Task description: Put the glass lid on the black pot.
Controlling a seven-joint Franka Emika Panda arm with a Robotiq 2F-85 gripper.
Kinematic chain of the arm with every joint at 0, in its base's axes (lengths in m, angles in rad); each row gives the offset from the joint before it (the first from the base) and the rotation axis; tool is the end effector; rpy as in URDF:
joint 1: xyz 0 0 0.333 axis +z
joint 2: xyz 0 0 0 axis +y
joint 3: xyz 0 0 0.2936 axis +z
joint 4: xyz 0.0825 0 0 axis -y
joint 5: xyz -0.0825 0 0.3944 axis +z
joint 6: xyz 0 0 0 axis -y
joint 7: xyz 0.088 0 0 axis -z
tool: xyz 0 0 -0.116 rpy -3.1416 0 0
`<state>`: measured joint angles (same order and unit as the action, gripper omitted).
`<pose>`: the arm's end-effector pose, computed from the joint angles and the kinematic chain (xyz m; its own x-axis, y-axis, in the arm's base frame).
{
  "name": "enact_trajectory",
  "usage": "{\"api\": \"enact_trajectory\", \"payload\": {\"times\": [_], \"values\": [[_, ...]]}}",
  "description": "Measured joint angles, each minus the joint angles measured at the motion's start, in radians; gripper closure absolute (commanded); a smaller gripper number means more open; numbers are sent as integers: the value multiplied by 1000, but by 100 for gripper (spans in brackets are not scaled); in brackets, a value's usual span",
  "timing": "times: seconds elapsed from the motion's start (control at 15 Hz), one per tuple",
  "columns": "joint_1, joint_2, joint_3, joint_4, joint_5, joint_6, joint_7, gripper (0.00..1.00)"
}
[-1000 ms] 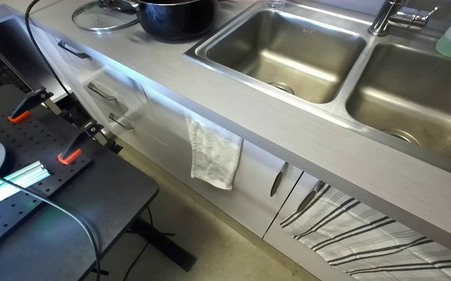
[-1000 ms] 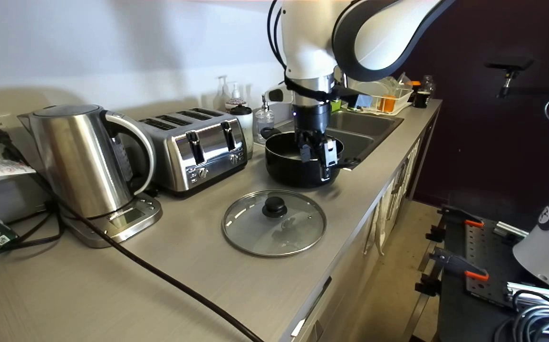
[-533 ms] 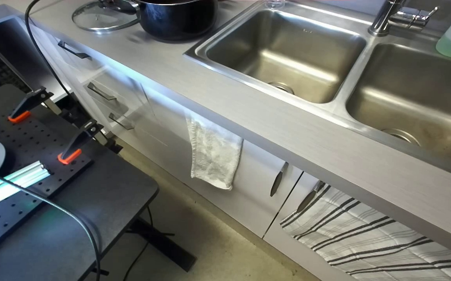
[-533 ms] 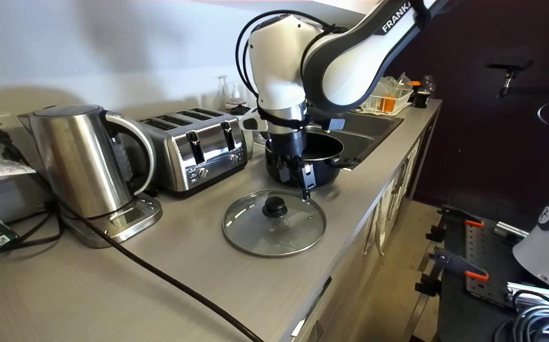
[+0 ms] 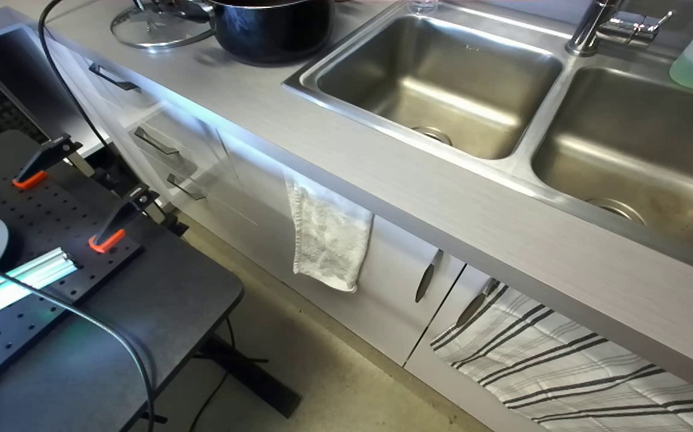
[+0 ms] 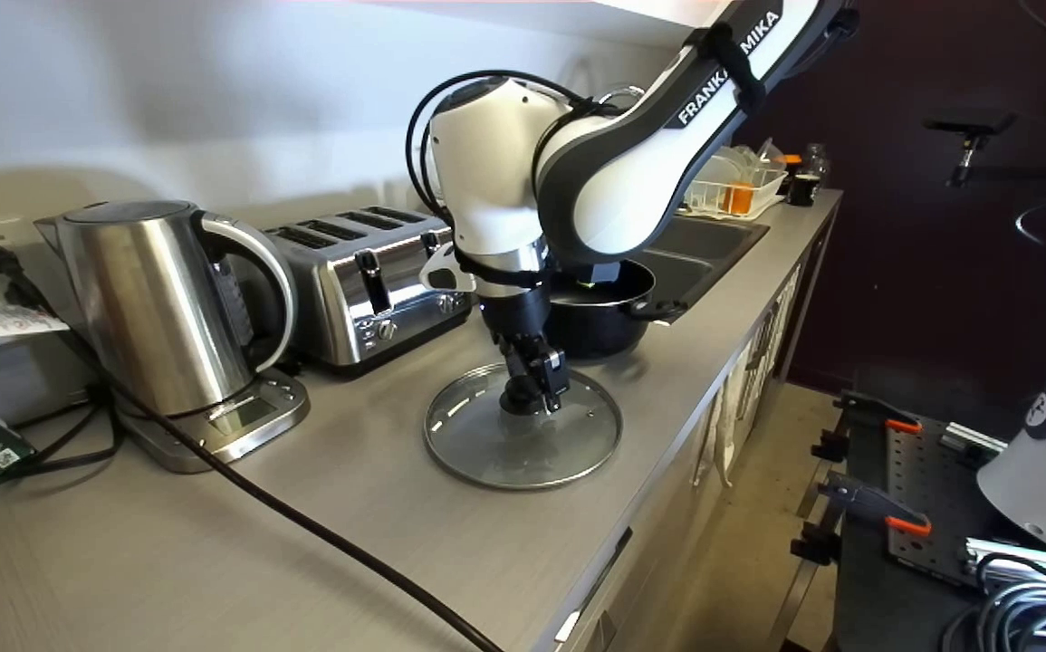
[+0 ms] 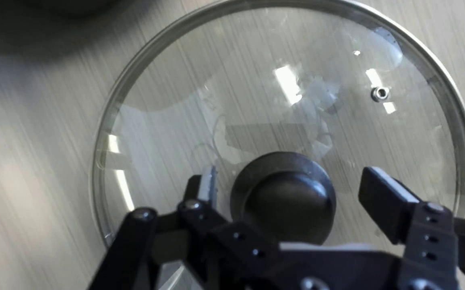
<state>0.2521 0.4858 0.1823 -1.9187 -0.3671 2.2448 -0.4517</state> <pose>0.5566 0.2432 0.1942 0.4304 0.8764 -0.2159 0.9023 -0.4242 0.0766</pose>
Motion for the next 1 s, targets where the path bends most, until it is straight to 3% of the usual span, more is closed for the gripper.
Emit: {"api": "enact_trajectory", "payload": {"times": [0.13, 0.33, 1.0], "values": [[3, 15, 0, 17, -1, 0, 0, 58], [5, 14, 1, 41, -1, -18, -1, 73], [4, 4, 25, 38, 0, -18, -1, 75]]}}
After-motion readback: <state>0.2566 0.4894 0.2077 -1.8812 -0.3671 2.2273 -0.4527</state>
